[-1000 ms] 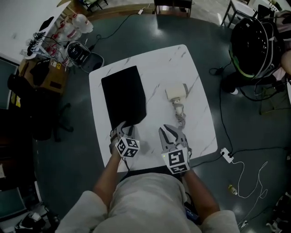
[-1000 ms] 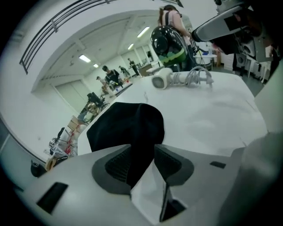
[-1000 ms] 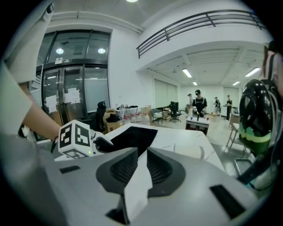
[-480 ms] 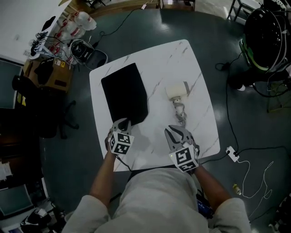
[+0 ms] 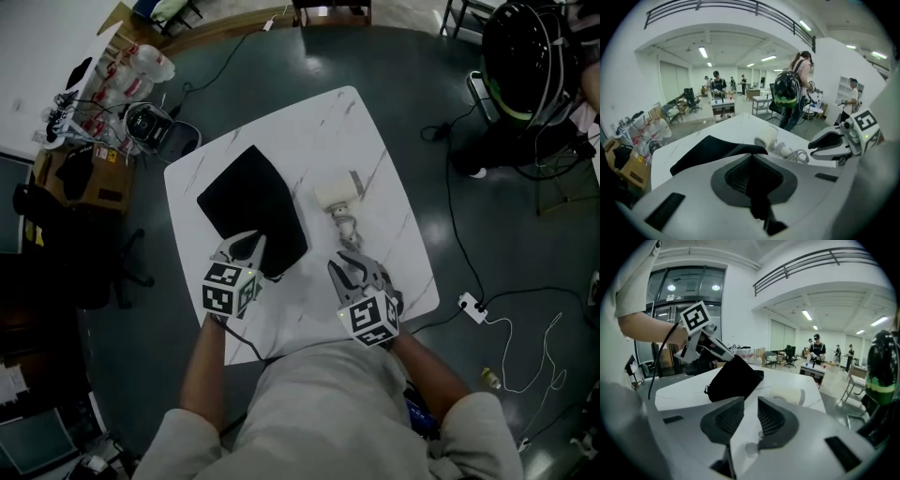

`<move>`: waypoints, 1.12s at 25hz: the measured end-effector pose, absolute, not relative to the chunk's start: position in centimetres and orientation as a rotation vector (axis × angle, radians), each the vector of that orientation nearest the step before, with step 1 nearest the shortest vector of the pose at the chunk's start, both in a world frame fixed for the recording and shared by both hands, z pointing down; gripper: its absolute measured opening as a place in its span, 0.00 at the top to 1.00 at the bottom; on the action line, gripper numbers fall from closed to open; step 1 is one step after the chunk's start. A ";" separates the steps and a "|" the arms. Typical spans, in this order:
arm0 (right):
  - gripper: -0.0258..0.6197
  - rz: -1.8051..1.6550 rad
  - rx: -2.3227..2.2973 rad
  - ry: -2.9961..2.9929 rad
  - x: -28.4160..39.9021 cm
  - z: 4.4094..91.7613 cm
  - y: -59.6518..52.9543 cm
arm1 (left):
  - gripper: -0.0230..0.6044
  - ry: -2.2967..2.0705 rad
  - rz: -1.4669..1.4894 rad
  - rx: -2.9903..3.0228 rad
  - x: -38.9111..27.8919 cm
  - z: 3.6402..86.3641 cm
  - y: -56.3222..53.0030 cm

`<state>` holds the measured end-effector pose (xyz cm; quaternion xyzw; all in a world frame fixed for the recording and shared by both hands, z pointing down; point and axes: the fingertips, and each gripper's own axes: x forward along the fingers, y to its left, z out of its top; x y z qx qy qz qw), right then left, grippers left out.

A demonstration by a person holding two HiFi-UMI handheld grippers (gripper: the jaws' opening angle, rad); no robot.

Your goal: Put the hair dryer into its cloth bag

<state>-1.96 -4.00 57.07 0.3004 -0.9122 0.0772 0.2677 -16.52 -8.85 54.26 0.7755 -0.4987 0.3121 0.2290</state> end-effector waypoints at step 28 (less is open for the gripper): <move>0.54 0.611 1.053 -2.120 0.8 65.9 -10.4 | 0.94 -1.337 0.814 2.079 -14.4 56.0 -10.0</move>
